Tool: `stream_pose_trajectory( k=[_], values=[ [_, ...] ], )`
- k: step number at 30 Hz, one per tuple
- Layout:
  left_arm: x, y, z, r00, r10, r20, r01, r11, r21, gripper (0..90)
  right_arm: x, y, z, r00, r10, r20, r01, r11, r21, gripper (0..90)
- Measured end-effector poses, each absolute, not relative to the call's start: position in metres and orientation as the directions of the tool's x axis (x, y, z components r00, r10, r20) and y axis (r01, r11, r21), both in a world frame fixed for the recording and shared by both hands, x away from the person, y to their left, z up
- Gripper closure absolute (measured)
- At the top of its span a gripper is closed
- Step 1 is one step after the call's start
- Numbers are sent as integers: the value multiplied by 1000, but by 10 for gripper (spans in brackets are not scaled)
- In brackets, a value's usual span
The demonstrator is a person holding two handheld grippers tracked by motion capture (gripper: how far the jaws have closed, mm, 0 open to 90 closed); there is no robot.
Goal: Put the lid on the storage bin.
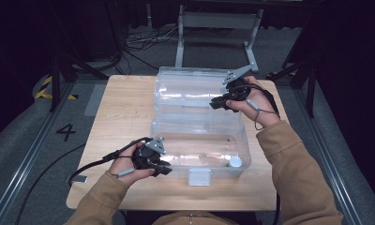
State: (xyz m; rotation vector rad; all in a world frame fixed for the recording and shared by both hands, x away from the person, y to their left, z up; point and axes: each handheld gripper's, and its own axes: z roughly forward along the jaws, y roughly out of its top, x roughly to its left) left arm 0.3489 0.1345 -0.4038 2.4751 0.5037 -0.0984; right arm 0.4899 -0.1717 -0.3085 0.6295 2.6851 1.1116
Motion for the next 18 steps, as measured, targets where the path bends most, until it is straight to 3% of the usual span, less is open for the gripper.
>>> stream_pose_trajectory(
  k=[18],
  values=[
    [349,132,-406,920,350,-178,389,-750,535,753,477,-174,-304,-906,423,15,308,633,710,795]
  ],
)
